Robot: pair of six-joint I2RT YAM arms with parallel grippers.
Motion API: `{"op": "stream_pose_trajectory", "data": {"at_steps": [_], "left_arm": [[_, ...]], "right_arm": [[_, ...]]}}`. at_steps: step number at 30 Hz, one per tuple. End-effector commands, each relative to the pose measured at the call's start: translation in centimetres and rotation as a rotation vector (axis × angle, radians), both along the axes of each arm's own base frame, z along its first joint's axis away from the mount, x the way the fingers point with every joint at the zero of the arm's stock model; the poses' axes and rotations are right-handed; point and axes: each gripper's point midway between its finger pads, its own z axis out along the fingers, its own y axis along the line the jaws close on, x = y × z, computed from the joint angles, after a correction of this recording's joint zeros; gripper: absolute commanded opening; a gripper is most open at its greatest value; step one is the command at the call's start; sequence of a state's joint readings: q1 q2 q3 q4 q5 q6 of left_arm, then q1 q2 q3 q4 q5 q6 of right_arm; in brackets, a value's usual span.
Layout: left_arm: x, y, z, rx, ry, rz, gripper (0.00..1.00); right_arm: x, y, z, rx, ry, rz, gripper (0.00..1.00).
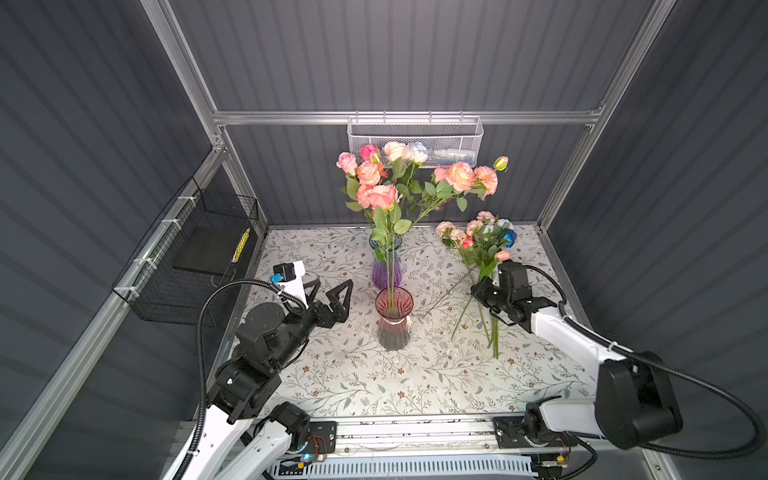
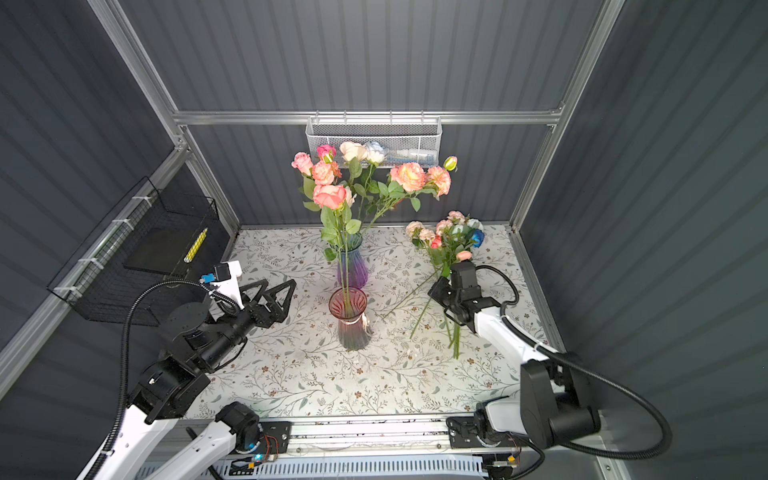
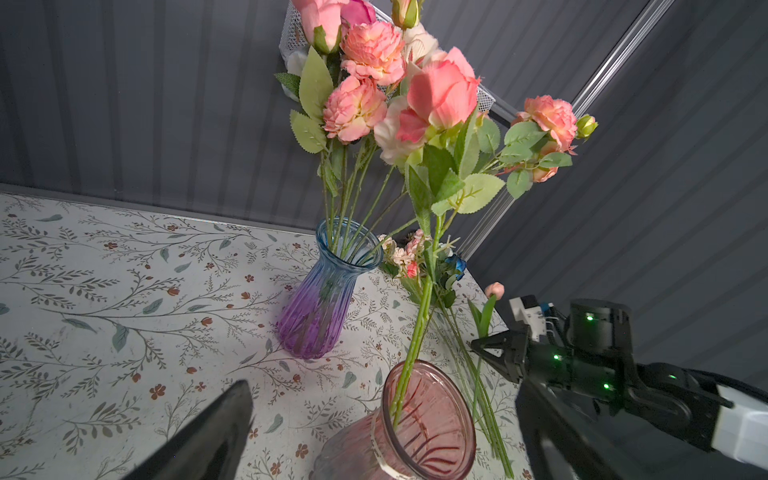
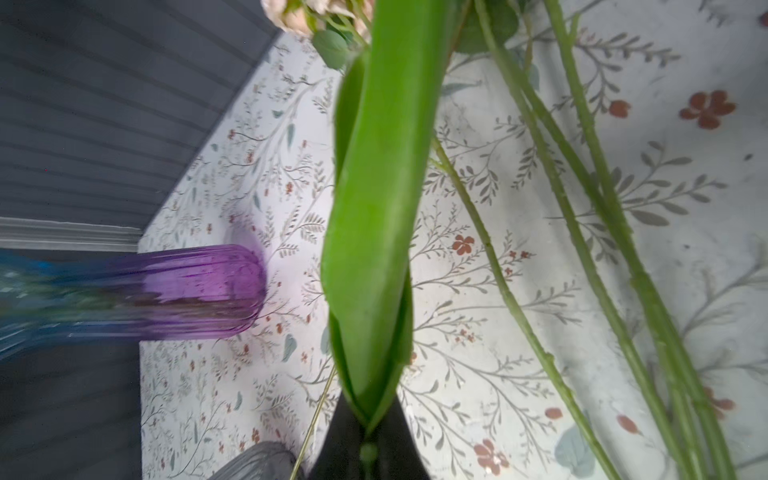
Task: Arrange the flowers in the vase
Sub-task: 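Lift the pink tulip upright and carry it over the pink vase, then lower the tulip stem into the pink vase and open the right gripper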
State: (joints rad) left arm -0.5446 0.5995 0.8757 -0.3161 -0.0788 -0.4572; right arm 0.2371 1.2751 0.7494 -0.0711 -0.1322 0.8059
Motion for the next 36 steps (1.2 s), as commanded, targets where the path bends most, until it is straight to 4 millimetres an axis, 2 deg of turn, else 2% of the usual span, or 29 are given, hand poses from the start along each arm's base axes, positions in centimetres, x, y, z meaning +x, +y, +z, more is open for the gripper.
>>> {"op": "stream_pose_trajectory", "data": {"at_steps": [1,6,9,17,22,23,26,29,33,36], "left_arm": [[-0.1,-0.2,0.0,-0.006,0.005,-0.009,1.0],[0.0,-0.1,-0.2,0.001,0.007,-0.004,1.0],[0.0,0.0,-0.1,0.003,0.005,0.002,1.0],[-0.2,0.2,0.2,0.008,0.002,0.006,1.0],[-0.5,0.5,0.3,0.006,0.0,0.01,1.0],[-0.5,0.5,0.3,0.007,0.0,0.011,1.0],[-0.6,0.6,0.3,0.006,0.004,0.014,1.0],[-0.7,0.7,0.3,0.007,0.003,0.016,1.0],[-0.9,1.0,0.3,0.009,0.0,0.022,1.0],[-0.9,0.9,0.3,0.008,0.0,0.02,1.0]], "right_arm": [[-2.8,0.1,2.8,-0.027,-0.063,0.07,0.03],[-6.1,1.3,10.4,-0.041,-0.266,0.154,0.02],[-7.9,3.3,15.3,-0.069,-0.405,0.227,0.01],[-10.7,12.3,28.5,-0.094,-0.792,0.471,0.01],[-10.8,17.4,33.1,-0.131,-0.986,0.55,0.02],[-10.1,18.8,32.7,-0.148,-0.997,0.565,0.02],[-9.2,21.3,32.7,-0.169,-1.07,0.568,0.02],[-8.4,23.4,31.2,-0.23,-1.123,0.561,0.02],[-6.7,25.1,27.5,-0.328,-1.095,0.558,0.02],[-6.4,25.8,24.3,-0.364,-1.038,0.595,0.03]]}}
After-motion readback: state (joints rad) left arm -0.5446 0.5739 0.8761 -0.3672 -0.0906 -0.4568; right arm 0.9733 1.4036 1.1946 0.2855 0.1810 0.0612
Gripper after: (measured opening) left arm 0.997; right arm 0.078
